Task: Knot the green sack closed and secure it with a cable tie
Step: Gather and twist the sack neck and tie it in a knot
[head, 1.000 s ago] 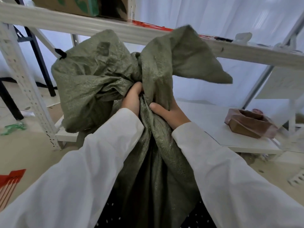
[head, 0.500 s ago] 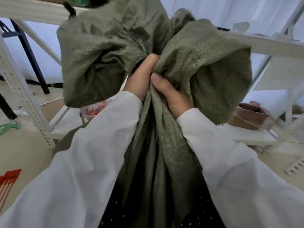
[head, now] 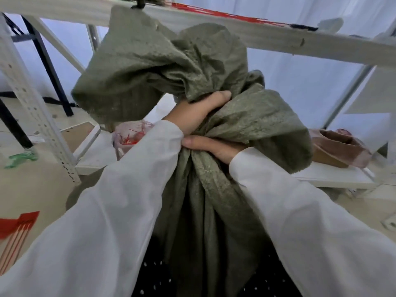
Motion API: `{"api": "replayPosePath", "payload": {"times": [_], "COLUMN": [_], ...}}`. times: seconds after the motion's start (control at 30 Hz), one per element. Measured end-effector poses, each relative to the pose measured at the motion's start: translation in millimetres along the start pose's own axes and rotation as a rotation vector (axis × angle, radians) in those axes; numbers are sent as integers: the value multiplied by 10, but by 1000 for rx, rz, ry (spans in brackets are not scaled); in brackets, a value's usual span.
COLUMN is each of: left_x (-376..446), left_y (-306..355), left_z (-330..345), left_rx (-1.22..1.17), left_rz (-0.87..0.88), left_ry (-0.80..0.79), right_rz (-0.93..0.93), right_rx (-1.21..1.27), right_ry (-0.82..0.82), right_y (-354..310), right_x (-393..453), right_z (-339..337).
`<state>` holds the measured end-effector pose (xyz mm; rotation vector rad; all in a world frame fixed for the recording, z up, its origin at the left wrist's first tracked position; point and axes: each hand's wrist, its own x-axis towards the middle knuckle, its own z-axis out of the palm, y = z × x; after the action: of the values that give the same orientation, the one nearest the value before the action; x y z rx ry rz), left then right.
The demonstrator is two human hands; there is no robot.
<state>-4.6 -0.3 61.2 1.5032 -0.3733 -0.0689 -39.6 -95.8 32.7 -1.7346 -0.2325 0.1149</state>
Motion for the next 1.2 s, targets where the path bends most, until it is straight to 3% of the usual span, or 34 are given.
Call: {"api": "replayPosePath", "payload": {"times": [0.1, 0.23, 0.37, 0.5, 0.63, 0.73, 0.8, 0.97, 1.07, 1.2], "left_x": [-17, -20, -43, -144, -26, -44, -24, -31, -23, -31], "left_y": [-31, -66, -184, -322, -457, -395, -482, -615, -647, -696], "left_z": [27, -13, -191, -238, -194, -85, -1, 160, 233, 284], "left_rx": [35, 59, 218, 264, 239, 389, 415, 364, 302, 315], "left_rz": [13, -7, -79, -153, -275, -381, -358, -129, -85, -120], "left_ry": [-73, -40, -121, -275, -324, -559, -644, -376, -396, -345], "right_rz": [-118, -120, 39, -17, 90, 178, 164, 24, -22, -9], "right_rx": [-153, -257, -122, -15, 5, -86, -107, -175, -369, -559], "right_ry": [68, 238, 515, 634, 536, 453, 422, 363, 231, 199], "right_y": [11, -7, -33, -151, -125, 19, 71, 11, -33, -112], "right_x": [29, 106, 138, 66, 53, 52, 55, 24, -12, -23], "right_z": [-60, -144, -269, -387, -421, -398, -378, -355, -338, -374]}}
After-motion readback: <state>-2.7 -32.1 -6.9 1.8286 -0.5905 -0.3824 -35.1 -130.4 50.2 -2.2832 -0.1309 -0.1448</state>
